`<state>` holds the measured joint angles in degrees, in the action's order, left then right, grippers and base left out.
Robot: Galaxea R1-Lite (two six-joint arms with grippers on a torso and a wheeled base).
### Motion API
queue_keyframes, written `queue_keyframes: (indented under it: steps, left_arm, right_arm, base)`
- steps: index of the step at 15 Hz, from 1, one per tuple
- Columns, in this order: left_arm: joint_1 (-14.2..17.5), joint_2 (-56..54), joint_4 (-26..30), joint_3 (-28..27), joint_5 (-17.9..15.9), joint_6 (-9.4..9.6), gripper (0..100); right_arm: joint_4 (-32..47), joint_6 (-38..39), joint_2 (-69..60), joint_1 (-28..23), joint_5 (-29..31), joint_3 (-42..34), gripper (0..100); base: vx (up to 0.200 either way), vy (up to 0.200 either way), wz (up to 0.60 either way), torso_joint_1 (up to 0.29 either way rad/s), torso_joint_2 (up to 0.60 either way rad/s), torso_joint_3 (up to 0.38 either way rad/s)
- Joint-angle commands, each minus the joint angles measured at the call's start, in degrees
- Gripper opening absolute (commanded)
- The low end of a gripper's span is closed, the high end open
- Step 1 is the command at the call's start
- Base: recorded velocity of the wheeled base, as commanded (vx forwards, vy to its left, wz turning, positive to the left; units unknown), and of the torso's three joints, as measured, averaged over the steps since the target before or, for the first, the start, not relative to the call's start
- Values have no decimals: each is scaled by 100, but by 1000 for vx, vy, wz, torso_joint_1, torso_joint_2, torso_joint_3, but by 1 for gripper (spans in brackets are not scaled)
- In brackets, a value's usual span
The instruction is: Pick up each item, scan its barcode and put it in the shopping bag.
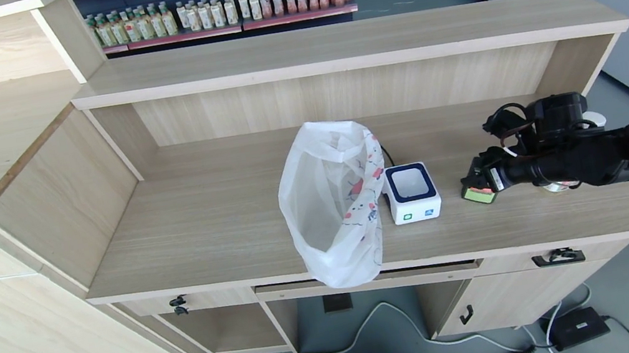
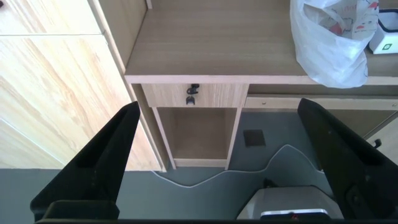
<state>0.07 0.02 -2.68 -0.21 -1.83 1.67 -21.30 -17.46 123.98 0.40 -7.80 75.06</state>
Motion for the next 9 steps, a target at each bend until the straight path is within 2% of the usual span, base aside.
queue_keyframes:
  steps: [1,5,6,9]
  left_arm:
    - [1,-2,-4,3,-2,0,100]
    - [1,-2,-4,3,-2,0,100]
    - [1,-2,-4,3,-2,0,100]
    - [1,-2,-4,3,-2,0,100]
  right_arm:
    - [-6,5,109,30,-28,0,100]
    - [-15,5,206,48,-46,53,100]
    - [-15,-3,232,48,-81,97,0]
    - [-15,-3,294,74,-134,317,0]
  base:
    - [0,0,0,0,0,0]
    - [0,0,0,0,0,0]
    - [0,0,0,0,0,0]
    - [0,0,0,0,0,0]
